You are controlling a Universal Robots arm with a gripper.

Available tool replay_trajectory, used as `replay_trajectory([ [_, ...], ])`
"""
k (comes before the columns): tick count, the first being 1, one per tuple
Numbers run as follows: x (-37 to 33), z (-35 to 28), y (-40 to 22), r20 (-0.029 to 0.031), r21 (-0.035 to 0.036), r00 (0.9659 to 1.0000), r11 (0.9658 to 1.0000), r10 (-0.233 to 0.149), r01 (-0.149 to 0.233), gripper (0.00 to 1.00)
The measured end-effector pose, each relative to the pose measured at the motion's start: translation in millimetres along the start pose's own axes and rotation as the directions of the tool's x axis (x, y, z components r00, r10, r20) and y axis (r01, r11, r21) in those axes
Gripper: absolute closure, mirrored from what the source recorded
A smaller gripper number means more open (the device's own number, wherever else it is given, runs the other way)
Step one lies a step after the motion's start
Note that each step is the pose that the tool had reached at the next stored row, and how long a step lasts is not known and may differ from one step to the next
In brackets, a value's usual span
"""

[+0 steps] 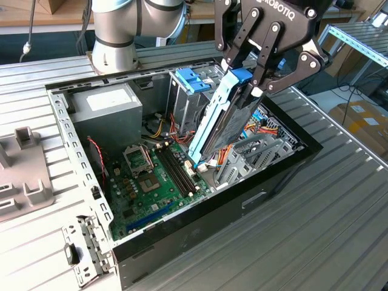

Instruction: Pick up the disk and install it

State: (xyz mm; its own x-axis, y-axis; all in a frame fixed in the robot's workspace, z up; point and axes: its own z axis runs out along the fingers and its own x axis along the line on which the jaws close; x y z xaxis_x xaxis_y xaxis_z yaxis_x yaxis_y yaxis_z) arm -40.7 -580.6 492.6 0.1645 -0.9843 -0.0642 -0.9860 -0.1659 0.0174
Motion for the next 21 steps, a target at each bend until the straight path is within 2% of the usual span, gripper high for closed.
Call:
replay_trajectory([
  [4,0.4,1.4,-0.1,0.0008,0.0032,0.9987,0.9987,0.051,-0.051,0.63],
  [6,1.0,2.9,-0.2,0.0019,0.006,0.9953,0.9953,0.097,-0.097,0.63],
  [11,6.0,3.1,-1.6,0.0018,0.006,0.9953,0.9952,0.097,-0.097,0.63],
  [17,14.3,3.2,-9.8,0.0019,0.0055,0.9953,0.9953,0.097,-0.097,0.63],
  [21,17.0,3.3,-13.6,0.0019,0.0055,0.9953,0.9952,0.097,-0.097,0.63],
])
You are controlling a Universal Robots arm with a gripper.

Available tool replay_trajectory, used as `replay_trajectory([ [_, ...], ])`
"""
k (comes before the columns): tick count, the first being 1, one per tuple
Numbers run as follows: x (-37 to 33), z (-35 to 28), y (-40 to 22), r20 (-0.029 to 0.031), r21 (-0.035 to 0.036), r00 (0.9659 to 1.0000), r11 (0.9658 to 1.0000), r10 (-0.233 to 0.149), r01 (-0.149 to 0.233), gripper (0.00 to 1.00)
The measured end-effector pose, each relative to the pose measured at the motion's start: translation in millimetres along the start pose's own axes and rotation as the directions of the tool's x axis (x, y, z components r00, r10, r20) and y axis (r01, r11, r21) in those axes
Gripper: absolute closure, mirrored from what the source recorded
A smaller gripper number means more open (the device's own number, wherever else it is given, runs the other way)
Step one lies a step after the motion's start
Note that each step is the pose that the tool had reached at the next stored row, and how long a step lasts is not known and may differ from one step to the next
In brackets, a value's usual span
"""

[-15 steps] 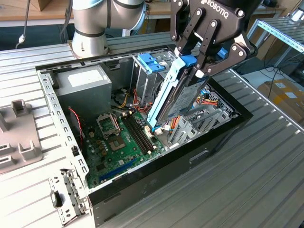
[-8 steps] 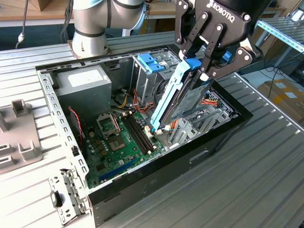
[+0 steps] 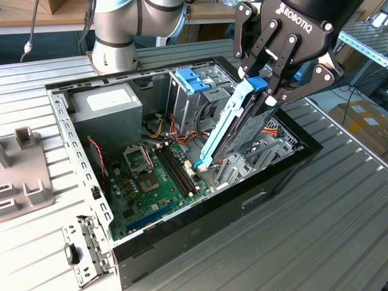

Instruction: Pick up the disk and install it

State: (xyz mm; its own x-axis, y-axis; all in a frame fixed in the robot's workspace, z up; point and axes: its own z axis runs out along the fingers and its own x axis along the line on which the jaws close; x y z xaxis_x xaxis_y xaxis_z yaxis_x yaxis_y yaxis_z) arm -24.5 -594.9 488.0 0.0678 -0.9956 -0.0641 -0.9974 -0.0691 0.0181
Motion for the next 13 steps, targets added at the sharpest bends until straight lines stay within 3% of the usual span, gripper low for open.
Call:
replay_trajectory([
  [6,3.3,0.0,-6.2,0.0,-0.0002,1.0,1.0,0.0,0.0,0.63],
  [8,12.1,0.3,-24.5,0.0001,-0.0017,1.0,1.0,0.0,0.0,0.63],
  [9,16.5,0.6,-37.8,0.0,-0.0029,1.0,1.0,0.0,0.0,0.63],
  [10,18.3,0.7,-42.9,0.0001,-0.0033,1.0,1.0,0.0,0.0,0.63],
  [13,20.3,0.9,-48.4,0.0003,-0.0035,1.0,1.0,0.0,0.0,0.63],
])
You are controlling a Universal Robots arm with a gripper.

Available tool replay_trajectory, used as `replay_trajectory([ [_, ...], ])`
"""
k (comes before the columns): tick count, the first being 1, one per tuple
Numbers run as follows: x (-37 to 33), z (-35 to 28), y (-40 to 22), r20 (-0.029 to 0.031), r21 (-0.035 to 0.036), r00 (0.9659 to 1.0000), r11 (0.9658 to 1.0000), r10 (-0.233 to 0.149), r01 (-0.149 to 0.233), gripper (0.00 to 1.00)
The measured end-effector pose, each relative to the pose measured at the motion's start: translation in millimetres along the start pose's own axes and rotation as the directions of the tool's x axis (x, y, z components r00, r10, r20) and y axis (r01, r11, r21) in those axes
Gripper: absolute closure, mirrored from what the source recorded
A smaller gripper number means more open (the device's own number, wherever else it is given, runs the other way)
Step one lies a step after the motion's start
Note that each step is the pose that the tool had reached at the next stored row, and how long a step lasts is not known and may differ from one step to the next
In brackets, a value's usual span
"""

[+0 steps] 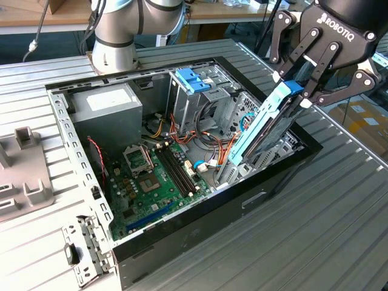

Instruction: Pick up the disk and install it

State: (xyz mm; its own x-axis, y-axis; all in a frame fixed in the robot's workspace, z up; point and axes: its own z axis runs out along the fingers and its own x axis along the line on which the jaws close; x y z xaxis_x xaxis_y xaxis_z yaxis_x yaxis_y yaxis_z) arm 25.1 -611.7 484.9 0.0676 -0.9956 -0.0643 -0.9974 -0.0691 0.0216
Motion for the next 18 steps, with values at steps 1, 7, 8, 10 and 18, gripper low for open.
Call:
replay_trajectory([
  [1,0.6,0.0,-1.6,0.0,-0.0001,1.0,1.0,0.0,0.0,0.63],
  [7,4.6,0.3,-11.2,0.0001,-0.0009,1.0,1.0,0.0,0.0,0.63],
  [8,5.2,0.3,-12.8,0.0001,-0.0011,1.0,1.0,0.0,0.0,0.63],
  [10,6.5,0.3,-16.1,0.0001,-0.0015,1.0,1.0,0.0,0.0,0.63],
  [18,11.8,0.6,-29.0,0.0001,-0.003,1.0,1.0,0.0,0.0,0.63],
])
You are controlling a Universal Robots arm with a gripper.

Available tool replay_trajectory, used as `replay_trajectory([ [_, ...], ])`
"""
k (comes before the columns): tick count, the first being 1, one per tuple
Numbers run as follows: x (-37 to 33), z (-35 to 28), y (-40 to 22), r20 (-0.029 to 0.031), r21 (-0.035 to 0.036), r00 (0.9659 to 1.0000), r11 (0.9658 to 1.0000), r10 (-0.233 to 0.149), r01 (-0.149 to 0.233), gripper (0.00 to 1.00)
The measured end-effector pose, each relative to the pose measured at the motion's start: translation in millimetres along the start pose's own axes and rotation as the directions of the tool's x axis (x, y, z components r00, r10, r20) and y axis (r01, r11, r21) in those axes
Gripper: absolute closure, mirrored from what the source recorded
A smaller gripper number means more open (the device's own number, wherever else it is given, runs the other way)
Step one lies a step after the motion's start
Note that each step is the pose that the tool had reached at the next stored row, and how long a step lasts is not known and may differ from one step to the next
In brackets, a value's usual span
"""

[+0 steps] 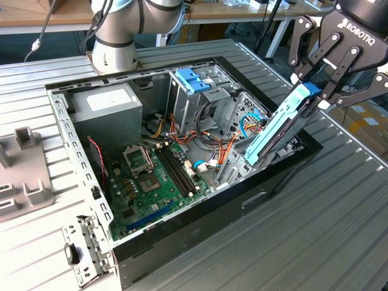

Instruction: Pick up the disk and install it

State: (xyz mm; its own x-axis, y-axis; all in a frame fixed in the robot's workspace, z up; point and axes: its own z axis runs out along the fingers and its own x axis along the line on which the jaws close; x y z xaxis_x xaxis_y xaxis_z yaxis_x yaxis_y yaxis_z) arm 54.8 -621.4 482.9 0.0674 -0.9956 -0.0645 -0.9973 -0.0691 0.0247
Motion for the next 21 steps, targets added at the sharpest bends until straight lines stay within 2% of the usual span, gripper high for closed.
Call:
replay_trajectory([
  [3,2.6,0.2,-6.3,0.0001,-0.0007,1.0,1.0,0.0,0.0,0.63],
  [10,3.8,2.7,-23.1,0.0001,-0.0017,1.0,1.0,0.002,-0.002,0.63],
  [12,2.8,3.5,-25.5,0.0002,-0.0017,1.0,1.0,0.002,-0.002,0.63],
  [14,-0.6,4.1,-26.1,-0.0014,-0.0018,1.0,1.0,0.003,-0.003,0.63],
  [15,-4.4,5.1,-27.6,-0.0025,-0.0018,1.0,1.0,0.003,-0.003,0.63],
  [18,-5.0,5.9,-34.1,-0.0064,-0.002,1.0,1.0,0.004,-0.004,0.63],
  [21,-4.8,7.2,-36.1,-0.0086,-0.0022,1.0,1.0,0.004,-0.004,0.63],
])
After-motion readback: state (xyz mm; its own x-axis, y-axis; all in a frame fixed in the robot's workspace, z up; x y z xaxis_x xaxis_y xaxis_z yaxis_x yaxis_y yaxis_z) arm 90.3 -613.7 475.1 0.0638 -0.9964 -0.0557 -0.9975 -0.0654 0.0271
